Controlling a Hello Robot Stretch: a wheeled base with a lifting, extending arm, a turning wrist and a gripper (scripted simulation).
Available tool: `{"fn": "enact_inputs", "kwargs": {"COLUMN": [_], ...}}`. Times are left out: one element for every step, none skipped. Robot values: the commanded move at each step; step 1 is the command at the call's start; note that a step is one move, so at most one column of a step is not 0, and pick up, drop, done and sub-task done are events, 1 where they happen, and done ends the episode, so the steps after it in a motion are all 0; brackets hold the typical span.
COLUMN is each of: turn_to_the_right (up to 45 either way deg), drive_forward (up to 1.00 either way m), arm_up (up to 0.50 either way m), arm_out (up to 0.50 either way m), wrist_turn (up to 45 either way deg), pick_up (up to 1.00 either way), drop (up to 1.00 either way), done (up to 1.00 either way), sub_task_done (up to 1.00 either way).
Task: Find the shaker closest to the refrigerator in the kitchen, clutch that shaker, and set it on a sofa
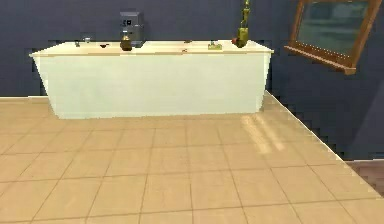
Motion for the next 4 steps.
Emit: {"fn": "enact_inputs", "kwargs": {"turn_to_the_right": [0.0,0.0,24.0,0.0], "drive_forward": [1.00,1.00,0.00,0.05], "arm_up": [0.00,0.00,0.00,0.00], "arm_out": [0.00,0.00,0.00,0.00], "wrist_turn": [0.0,0.0,0.0,0.0], "pick_up": [0.00,0.00,0.00,0.00], "drop": [0.00,0.00,0.00,0.00], "done": [0.00,0.00,0.00,0.00], "sub_task_done": [0.00,0.00,0.00,0.00]}}
